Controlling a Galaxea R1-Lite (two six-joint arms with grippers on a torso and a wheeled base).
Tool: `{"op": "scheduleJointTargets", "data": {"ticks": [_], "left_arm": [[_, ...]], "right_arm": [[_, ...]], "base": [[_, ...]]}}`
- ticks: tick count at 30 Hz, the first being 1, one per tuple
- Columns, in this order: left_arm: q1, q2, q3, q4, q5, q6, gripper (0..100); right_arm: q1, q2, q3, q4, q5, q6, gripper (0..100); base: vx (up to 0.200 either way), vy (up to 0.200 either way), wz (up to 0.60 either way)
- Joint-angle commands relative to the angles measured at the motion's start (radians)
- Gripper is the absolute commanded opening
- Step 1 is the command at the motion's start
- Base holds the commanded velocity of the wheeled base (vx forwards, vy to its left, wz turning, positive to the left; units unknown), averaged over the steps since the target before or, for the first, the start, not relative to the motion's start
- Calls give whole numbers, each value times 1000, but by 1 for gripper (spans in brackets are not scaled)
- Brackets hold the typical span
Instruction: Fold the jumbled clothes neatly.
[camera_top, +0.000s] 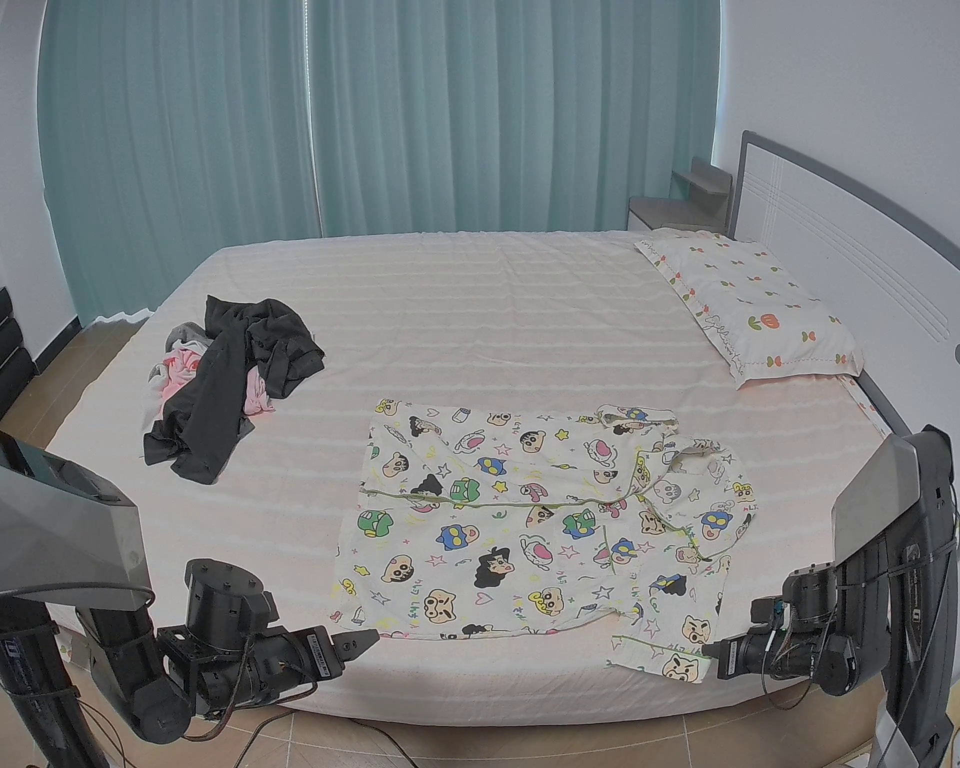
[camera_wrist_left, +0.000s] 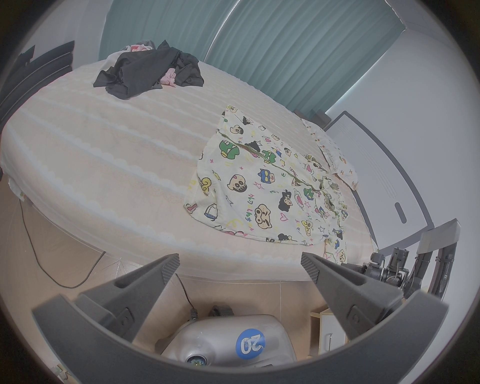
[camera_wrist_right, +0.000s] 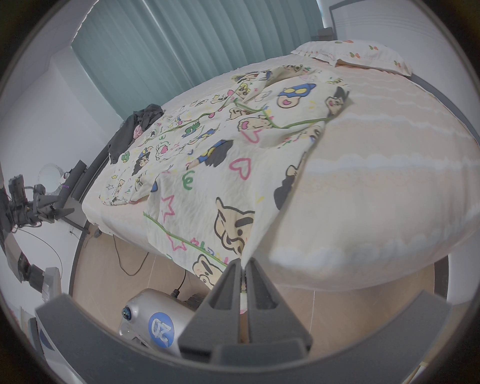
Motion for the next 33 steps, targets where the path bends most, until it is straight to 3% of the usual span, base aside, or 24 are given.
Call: {"op": "scheduleJointTargets", "data": {"ticks": [1, 13, 28, 33], "left_arm": [[0, 4, 0, -1, 0, 0, 100], [0, 4, 1, -1, 0, -1, 100], [0, -13, 1, -1, -3, -3, 100], [0, -79, -3, -11, -6, -61, 100]], "right_arm": [[-44, -27, 40, -19, 9, -5, 0], [-127, -21, 121, -19, 8, -157, 0], [-139, -67, 121, -19, 0, -168, 0], [-154, -179, 121, -19, 2, -160, 0]], "base": [[0, 0, 0], [0, 0, 0], [0, 0, 0], [0, 0, 0]]}}
